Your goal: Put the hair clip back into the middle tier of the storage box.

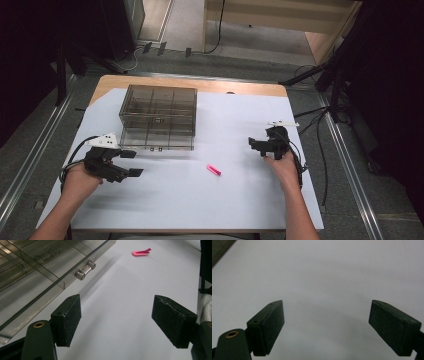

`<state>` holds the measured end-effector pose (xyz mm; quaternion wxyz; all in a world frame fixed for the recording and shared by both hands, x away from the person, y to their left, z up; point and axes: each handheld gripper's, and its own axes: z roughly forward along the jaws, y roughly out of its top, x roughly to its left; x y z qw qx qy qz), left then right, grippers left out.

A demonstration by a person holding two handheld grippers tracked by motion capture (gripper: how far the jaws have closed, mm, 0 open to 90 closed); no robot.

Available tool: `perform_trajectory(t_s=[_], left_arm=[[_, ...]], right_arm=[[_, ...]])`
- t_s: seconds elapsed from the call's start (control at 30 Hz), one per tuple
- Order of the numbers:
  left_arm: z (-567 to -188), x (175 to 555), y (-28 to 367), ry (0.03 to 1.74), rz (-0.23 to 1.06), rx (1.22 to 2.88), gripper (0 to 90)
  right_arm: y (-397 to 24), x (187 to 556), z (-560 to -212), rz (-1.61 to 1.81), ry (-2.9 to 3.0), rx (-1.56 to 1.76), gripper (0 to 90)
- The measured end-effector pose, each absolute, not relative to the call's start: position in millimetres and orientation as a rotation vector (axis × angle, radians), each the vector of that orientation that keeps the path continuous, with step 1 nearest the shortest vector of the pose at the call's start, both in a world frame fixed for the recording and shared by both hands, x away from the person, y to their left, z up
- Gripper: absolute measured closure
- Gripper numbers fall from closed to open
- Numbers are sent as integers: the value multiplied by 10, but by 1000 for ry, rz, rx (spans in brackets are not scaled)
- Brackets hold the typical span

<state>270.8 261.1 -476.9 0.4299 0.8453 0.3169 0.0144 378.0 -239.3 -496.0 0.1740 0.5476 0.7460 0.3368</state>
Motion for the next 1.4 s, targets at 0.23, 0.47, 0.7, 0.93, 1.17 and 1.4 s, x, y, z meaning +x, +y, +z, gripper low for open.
perform_trajectory(t_s=[0.23,0.47,0.7,0.93,1.17,1.4], left_arm=[[-4780,2710,2596,790,35,2117,246],[-4783,2707,2596,795,39,2119,246],[-4779,2702,2592,788,39,2126,246],[-4781,2698,2591,790,37,2128,246],[-4783,2686,2589,795,42,2127,246],[-4781,2684,2593,796,45,2128,246]], right_arm=[[-2356,3746,-4906,1019,2211,1468,132],[-2331,3729,-4888,1030,2263,1438,146],[-2297,3709,-4874,1045,2331,1417,277],[-2267,3690,-4849,1037,2337,1397,297],[-2258,3690,-4809,1019,2323,1380,298],[-2259,3695,-4777,1018,2335,1400,307]])
